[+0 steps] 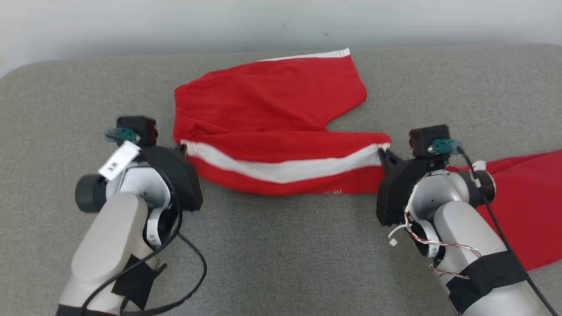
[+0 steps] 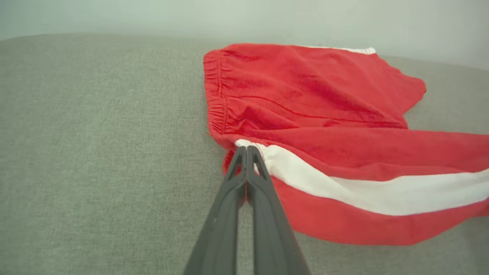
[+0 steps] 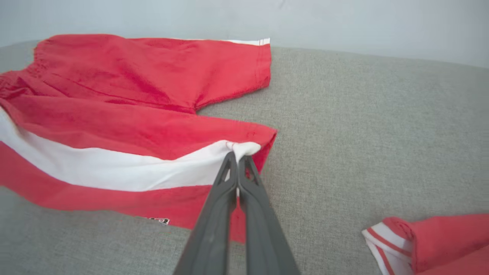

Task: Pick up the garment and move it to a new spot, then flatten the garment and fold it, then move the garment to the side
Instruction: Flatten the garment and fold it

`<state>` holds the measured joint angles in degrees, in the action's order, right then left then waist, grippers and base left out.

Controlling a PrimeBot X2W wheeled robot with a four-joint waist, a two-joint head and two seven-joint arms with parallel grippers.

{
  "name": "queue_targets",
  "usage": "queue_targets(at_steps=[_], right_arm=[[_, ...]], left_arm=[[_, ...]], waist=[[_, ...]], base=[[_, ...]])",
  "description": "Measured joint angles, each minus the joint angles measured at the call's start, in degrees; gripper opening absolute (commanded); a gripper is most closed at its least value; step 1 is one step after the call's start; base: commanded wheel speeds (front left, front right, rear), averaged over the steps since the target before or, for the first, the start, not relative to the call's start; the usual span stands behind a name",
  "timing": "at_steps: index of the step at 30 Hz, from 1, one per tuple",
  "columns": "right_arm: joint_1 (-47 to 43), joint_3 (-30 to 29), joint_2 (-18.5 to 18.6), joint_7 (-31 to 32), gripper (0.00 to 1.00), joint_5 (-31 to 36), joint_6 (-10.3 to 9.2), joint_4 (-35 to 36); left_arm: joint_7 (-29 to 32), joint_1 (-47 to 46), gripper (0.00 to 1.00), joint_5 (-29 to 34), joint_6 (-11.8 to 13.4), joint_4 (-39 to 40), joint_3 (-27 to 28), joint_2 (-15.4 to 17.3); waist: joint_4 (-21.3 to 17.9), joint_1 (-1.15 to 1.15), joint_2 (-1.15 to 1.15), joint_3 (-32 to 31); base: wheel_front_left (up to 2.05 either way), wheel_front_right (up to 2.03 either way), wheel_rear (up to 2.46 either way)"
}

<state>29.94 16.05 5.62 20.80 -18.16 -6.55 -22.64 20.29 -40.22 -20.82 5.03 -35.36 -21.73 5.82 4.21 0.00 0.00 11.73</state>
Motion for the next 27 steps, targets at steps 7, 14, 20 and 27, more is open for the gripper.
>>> queue_targets(at_steps=[7, 14, 20, 27], right_arm=[[-3.0, -3.0, -0.1, -4.3, 0.00, -3.5, 0.14, 7.0], [-13.9, -6.9, 0.4, -5.8, 0.00, -9.6, 2.05, 16.8], [-19.2, -10.1, 2.3, -5.6, 0.00, -12.7, 2.57, 26.2], [-10.4, -7.3, 3.4, 1.1, 0.00, -13.4, 4.22, 20.3]], left_arm=[[-5.4, 0.5, 0.00, -3.0, 0.0, 5.1, 2.9, -0.7], [-9.3, 9.7, 0.00, -7.1, -0.5, 14.2, 5.4, -1.6], [-10.1, 15.1, 0.00, -10.5, -1.6, 25.2, 6.5, -1.4], [-5.1, 12.4, 0.00, -13.0, -3.0, 23.7, 5.7, -1.6]], waist=[[0.1, 0.00, 0.00, -2.0], [0.0, -0.01, 0.00, -4.5], [0.0, -0.01, -0.01, -5.6], [-0.4, 0.00, 0.00, -3.9]], base=[[0.00, 0.00, 0.00], [0.00, 0.00, 0.00], [0.00, 0.00, 0.00], [0.00, 0.00, 0.00]])
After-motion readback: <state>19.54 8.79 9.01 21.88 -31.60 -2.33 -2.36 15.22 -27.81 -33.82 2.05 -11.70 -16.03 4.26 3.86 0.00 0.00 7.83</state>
